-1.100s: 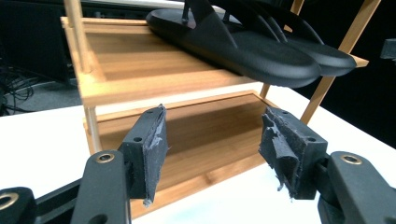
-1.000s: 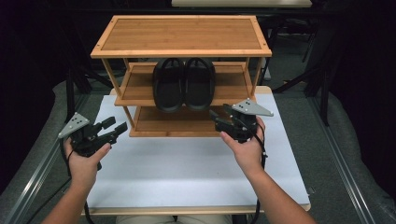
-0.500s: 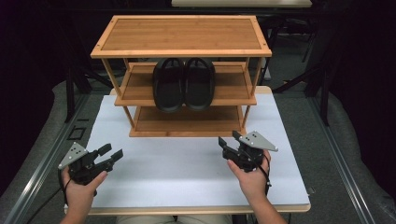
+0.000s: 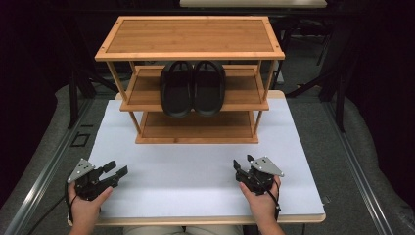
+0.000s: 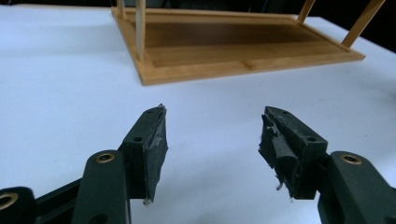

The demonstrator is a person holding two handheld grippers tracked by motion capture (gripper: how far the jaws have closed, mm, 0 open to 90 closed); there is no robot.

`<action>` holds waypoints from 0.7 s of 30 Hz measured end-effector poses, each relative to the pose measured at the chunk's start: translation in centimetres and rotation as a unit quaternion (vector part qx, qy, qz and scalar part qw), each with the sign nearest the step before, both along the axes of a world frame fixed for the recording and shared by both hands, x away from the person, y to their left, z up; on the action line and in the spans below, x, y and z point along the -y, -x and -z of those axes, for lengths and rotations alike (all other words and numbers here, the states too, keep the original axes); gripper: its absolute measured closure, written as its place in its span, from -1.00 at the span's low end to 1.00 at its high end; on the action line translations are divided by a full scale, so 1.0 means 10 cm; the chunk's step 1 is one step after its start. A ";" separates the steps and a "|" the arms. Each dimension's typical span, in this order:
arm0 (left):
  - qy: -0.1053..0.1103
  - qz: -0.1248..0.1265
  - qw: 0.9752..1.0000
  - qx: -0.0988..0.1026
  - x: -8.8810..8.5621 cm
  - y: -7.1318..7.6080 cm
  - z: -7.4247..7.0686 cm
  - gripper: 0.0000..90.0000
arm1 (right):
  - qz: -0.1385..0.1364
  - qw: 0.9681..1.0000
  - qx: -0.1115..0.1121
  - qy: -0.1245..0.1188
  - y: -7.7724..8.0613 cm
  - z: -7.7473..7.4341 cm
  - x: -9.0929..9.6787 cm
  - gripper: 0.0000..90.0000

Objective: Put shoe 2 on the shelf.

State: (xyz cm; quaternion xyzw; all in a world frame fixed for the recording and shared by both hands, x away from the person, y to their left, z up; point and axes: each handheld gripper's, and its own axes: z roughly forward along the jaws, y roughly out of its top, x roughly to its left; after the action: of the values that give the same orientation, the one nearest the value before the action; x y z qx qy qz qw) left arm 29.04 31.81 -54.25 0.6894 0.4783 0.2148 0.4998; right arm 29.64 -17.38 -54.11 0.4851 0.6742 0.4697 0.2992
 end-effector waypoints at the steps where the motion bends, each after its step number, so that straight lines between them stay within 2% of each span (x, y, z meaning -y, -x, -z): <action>1: -0.002 0.001 1.000 -0.002 0.00 0.00 0.01 -0.09 | 0.003 1.000 -0.010 0.006 0.00 0.02 0.01 -0.02; 4: -0.006 0.002 1.000 -0.004 0.02 -0.02 0.04 -0.09 | -0.005 1.000 -0.020 0.007 -0.02 0.06 0.02 -0.02; 5: -0.013 0.009 1.000 -0.012 0.05 -0.03 0.07 -0.09 | -0.006 0.999 -0.029 0.016 -0.03 0.07 0.01 -0.02; 8: -0.018 0.019 0.999 -0.022 0.12 -0.04 0.11 -0.09 | -0.005 0.999 -0.032 0.023 -0.04 0.09 -0.02 -0.02; 14: -0.042 0.051 0.997 -0.036 0.27 -0.06 0.16 -0.09 | -0.024 0.998 -0.036 0.034 -0.04 0.12 -0.06 -0.02; 17: -0.052 0.063 0.996 -0.033 0.32 -0.06 0.17 -0.09 | -0.025 0.998 -0.037 0.036 -0.03 0.13 -0.07 -0.02; 18: -0.054 0.065 0.996 -0.034 0.33 -0.06 0.17 -0.09 | -0.024 0.999 -0.031 0.033 -0.04 0.14 -0.08 -0.02; 21: -0.058 0.072 0.995 -0.034 0.36 -0.07 0.18 -0.09 | -0.021 0.998 -0.039 0.038 -0.04 0.14 -0.07 -0.02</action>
State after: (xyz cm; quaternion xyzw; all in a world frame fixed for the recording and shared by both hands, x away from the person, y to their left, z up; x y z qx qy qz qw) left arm 29.70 28.23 -56.00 0.7563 0.4311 0.1823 0.4571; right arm 30.04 -16.71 -55.47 0.4767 0.7129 0.4309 0.2808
